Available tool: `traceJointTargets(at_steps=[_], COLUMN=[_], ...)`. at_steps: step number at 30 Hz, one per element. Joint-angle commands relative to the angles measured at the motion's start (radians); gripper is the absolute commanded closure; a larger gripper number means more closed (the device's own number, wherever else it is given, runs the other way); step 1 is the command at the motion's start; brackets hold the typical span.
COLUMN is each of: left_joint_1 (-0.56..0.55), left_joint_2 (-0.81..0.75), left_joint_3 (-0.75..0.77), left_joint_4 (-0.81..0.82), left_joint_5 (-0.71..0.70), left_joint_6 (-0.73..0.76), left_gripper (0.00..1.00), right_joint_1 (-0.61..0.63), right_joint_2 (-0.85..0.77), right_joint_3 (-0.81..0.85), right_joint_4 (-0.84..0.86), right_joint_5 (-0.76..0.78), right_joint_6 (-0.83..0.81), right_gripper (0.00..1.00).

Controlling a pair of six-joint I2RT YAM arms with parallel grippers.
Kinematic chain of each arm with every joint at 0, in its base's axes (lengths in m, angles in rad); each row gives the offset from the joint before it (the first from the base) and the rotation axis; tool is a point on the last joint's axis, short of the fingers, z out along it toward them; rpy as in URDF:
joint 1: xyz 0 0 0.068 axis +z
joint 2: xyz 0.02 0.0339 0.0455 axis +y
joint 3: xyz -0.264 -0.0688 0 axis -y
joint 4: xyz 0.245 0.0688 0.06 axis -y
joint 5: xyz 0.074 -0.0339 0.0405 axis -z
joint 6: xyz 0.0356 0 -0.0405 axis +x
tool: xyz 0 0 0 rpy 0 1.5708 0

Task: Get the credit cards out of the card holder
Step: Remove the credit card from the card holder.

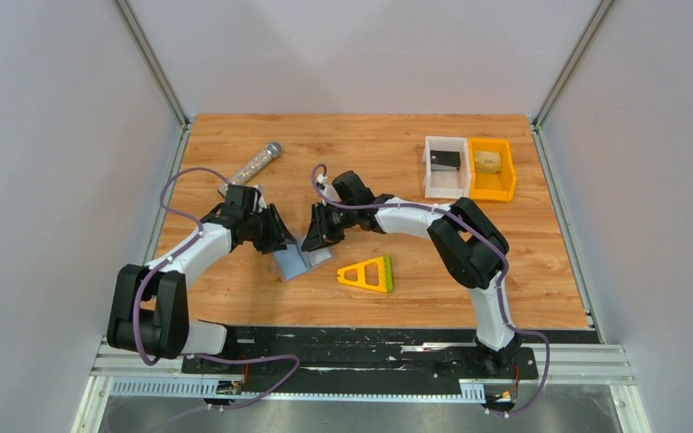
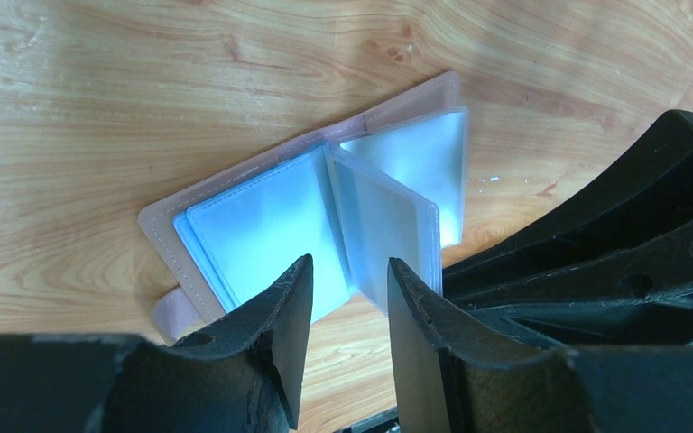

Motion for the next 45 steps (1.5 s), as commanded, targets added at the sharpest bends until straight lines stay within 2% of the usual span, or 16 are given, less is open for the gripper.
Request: traceJointTargets(at_steps=[1, 16, 45], left_joint_1=[0.003, 0.004, 0.004], left_joint_2=[-0.043, -0.058, 0.006], left_joint_3=[0.037, 0.015, -0.036], left_joint_4=[0.003, 0.077, 0.128], left_joint_5=[0.016, 0.086, 0.066], left_joint_6=[0.001, -0.028, -0.022], left_gripper=[0.55, 0.53, 0.55], right_joint_1=[0.003, 0.002, 0.002], right_joint_2=[-0.059, -0.067, -0.066], right_joint_3=[-0.007, -0.002, -0.001], right_joint_4=[0.016, 0.016, 0.013], right_joint_5=[0.012, 0.012, 0.01], right_joint_6=[-0.022, -0.025, -0.025], right_gripper=[0.8, 0.81, 0.8])
